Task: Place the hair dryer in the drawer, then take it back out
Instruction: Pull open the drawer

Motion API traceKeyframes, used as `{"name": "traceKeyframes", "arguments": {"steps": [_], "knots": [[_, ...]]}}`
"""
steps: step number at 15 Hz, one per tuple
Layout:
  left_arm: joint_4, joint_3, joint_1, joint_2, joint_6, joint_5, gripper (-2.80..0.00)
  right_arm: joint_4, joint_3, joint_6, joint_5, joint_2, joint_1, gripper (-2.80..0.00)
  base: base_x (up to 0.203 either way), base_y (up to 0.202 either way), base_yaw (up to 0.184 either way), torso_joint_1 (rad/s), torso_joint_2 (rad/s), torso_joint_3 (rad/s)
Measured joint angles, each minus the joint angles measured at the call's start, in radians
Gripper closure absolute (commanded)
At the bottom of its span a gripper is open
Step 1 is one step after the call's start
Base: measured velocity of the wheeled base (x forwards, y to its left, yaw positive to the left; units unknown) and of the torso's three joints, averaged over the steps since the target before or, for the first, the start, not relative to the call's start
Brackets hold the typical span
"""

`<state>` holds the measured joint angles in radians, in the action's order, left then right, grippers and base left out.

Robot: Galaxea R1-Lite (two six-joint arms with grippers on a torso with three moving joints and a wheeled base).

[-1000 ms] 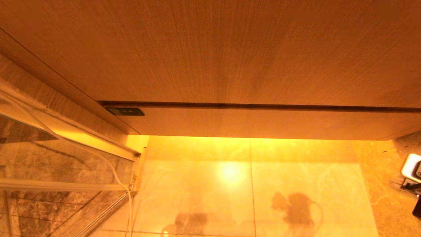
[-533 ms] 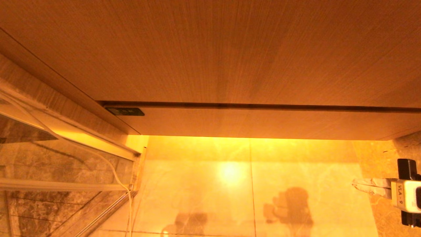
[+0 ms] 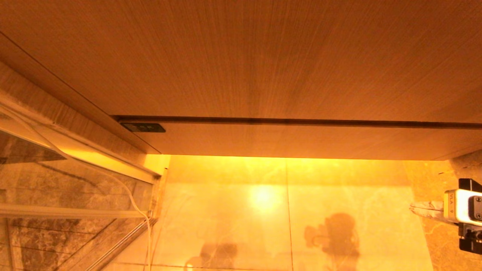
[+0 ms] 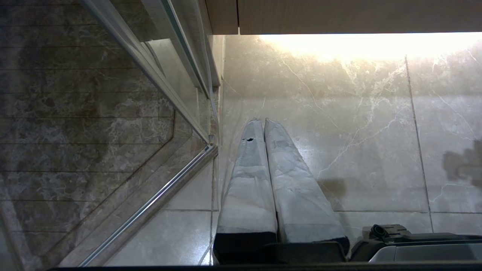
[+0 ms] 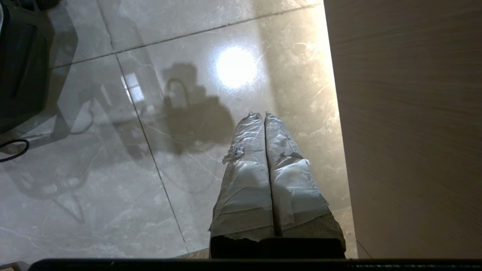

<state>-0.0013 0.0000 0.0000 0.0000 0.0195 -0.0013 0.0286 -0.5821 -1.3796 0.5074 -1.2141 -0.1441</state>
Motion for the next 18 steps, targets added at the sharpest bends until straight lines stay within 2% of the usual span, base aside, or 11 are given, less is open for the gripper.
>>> {"name": "traceKeyframes", "arguments": {"steps": [1,7,13,16,18], "knots": [[0.0,0.0,0.0,0.0,0.0,0.0,0.0,-0.002,0.006,0.0,-0.003,0.006,-0.005,-2.8,0.0,0.0,0.0,0.0,0.0,0.0],[0.0,0.0,0.0,0.0,0.0,-0.001,0.0,0.001,0.017,-0.003,-0.034,0.041,-0.028,-2.8,0.0,0.0,0.0,0.0,0.0,0.0],[0.0,0.0,0.0,0.0,0.0,0.0,0.0,-0.004,0.019,-0.01,-0.018,0.059,-0.025,-2.8,0.0,0.0,0.0,0.0,0.0,0.0],[0.0,0.0,0.0,0.0,0.0,0.0,0.0,-0.002,0.009,-0.028,-0.006,0.048,-0.022,-2.8,0.0,0.0,0.0,0.0,0.0,0.0],[0.0,0.0,0.0,0.0,0.0,0.0,0.0,-0.008,0.009,-0.077,-0.002,0.044,-0.02,-2.8,0.0,0.0,0.0,0.0,0.0,0.0]]}}
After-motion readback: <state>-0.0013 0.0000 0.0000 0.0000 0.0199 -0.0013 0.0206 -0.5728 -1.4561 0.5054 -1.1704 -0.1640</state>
